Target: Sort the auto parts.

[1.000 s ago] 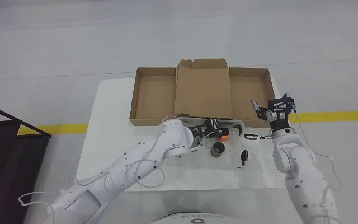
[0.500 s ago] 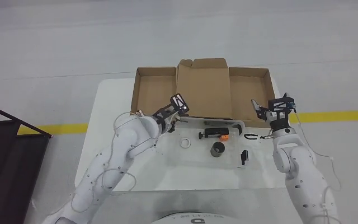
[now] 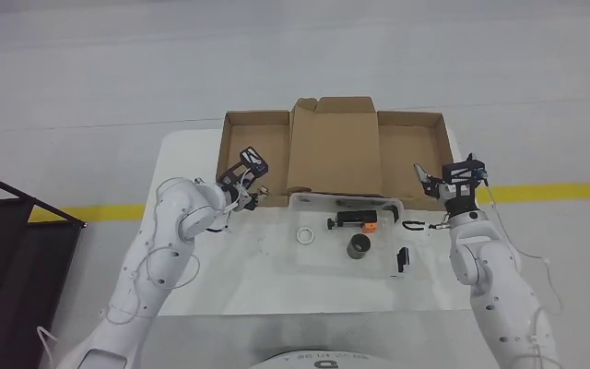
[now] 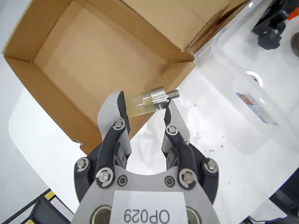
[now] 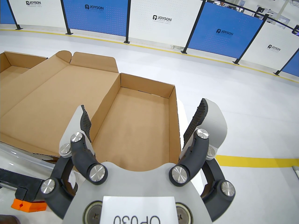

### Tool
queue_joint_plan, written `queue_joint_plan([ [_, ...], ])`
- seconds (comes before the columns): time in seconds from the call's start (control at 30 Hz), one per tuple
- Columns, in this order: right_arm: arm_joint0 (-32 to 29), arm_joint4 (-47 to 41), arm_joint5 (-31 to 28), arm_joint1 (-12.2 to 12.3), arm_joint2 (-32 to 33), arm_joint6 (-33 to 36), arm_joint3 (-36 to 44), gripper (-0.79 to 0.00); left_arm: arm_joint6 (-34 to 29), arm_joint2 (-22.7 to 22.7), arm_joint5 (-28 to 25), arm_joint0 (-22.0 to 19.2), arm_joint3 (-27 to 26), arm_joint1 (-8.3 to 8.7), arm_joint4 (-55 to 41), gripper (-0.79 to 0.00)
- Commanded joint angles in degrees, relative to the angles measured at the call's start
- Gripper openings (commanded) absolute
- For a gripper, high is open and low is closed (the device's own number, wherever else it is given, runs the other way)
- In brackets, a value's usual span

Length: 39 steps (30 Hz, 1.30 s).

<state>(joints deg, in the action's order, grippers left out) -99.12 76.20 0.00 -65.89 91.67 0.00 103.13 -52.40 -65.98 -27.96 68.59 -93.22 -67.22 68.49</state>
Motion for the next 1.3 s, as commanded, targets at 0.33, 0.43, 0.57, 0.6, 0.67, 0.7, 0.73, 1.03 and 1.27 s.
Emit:
queue_joint_plan([
  [0.33,0.0,0.0,0.0,0.0,0.0,0.0,0.0,0.000,0.2,1.3,1.9,0.2,-2.3,0.00,1.0,0.000],
  [0.43,0.0,0.0,0.0,0.0,0.0,0.0,0.0,0.000,0.2,1.3,1.9,0.2,-2.3,0.00,1.0,0.000],
  [0.57,0.0,0.0,0.0,0.0,0.0,0.0,0.0,0.000,0.9,1.4,1.9,0.2,-3.0,-0.01,1.2,0.000],
  [0.6,0.0,0.0,0.0,0.0,0.0,0.0,0.0,0.000,2.0,1.5,2.0,0.6,-4.1,0.01,1.9,0.000],
  [0.67,0.0,0.0,0.0,0.0,0.0,0.0,0.0,0.000,5.7,2.0,0.9,2.7,-8.6,0.25,4.6,0.000],
  [0.7,0.0,0.0,0.0,0.0,0.0,0.0,0.0,0.000,7.4,2.5,-0.8,3.9,-11.5,0.45,6.3,0.000],
  [0.73,0.0,0.0,0.0,0.0,0.0,0.0,0.0,0.000,8.6,2.8,-1.7,5.1,-13.8,0.65,8.4,0.000],
  [1.03,0.0,0.0,0.0,0.0,0.0,0.0,0.0,0.000,10.2,11.5,-13.1,9.2,-23.9,1.25,19.6,0.000],
  [1.27,0.0,0.0,0.0,0.0,0.0,0.0,0.0,0.000,9.8,11.6,-13.2,9.0,-23.5,1.18,18.3,0.000],
])
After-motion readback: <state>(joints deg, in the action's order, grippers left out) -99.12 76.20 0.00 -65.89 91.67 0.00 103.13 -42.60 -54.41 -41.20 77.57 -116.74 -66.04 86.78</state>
